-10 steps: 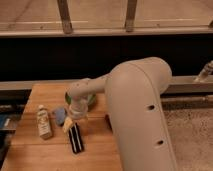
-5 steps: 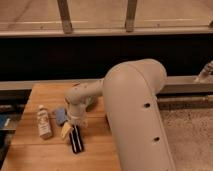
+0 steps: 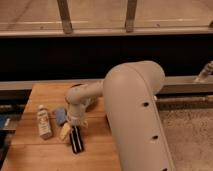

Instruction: Place the eraser on the white sponge

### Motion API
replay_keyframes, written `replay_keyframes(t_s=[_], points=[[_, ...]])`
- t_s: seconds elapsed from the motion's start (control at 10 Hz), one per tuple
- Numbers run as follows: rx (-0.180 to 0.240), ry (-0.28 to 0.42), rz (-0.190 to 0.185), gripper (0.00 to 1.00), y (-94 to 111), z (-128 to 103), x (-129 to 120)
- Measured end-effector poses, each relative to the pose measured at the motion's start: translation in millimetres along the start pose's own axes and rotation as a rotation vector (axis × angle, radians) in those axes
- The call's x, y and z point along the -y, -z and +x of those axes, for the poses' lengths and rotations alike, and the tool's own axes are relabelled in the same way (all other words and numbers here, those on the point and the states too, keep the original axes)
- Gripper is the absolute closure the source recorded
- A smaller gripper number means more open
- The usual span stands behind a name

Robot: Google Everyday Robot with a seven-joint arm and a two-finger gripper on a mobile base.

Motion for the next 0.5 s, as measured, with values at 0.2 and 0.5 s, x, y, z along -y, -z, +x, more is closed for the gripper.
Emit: replay_keyframes(t_s=[0.2,0.5], points=[[0.0,-0.001,-0.001,0.43,1.1,0.1,-0.1],[0.001,0.002,-0.001,0.73,1.1,-1.3,-1.9]])
